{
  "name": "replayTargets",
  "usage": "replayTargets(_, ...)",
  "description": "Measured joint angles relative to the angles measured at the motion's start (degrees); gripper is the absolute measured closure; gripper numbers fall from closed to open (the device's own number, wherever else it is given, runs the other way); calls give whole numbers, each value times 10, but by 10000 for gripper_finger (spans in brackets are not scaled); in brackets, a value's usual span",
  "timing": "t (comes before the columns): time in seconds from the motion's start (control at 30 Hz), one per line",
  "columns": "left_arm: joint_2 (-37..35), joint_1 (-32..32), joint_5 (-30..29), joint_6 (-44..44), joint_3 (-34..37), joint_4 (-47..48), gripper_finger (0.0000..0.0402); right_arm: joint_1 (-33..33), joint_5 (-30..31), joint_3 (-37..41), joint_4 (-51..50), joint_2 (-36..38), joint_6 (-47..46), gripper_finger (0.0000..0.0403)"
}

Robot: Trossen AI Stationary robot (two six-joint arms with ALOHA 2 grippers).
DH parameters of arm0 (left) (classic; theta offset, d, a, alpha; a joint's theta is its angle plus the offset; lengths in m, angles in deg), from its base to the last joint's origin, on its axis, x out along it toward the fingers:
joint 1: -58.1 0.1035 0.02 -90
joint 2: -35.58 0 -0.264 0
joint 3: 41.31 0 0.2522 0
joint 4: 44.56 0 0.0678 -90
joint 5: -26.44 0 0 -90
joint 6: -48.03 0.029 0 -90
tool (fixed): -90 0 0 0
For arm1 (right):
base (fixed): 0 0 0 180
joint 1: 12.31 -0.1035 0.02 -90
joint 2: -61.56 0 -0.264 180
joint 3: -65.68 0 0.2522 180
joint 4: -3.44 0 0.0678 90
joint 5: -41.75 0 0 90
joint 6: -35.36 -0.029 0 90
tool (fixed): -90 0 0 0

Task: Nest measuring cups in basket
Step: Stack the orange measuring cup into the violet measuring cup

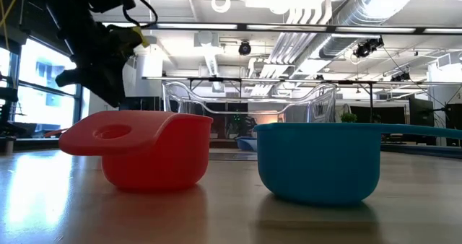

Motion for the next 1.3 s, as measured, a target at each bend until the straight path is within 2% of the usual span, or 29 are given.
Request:
replayTargets(0.17, 14, 0, 0, -15, 0, -1, 328, 1, -3, 0, -20, 0, 8, 289)
replayTargets(0.63, 20, 1, 58, -23, 2, -3, 328, 1, -7, 0, -39, 0, 52, 289)
replayTargets(0.8, 26, 1, 60, -30, 5, 5, 328, 1, -7, 0, -43, 0, 56, 289)
replayTargets(1.0, 26, 23, 63, -19, 5, -1, 328, 1, -7, 0, -59, 0, 56, 289)
replayTargets(1.13, 26, 41, 98, -3, 5, 1, 328, 1, -7, 0, -69, 0, 56, 289)
replayTargets(1.3, 43, 50, 102, -10, 5, 2, 328, 1, -7, 0, -77, 0, 56, 289)
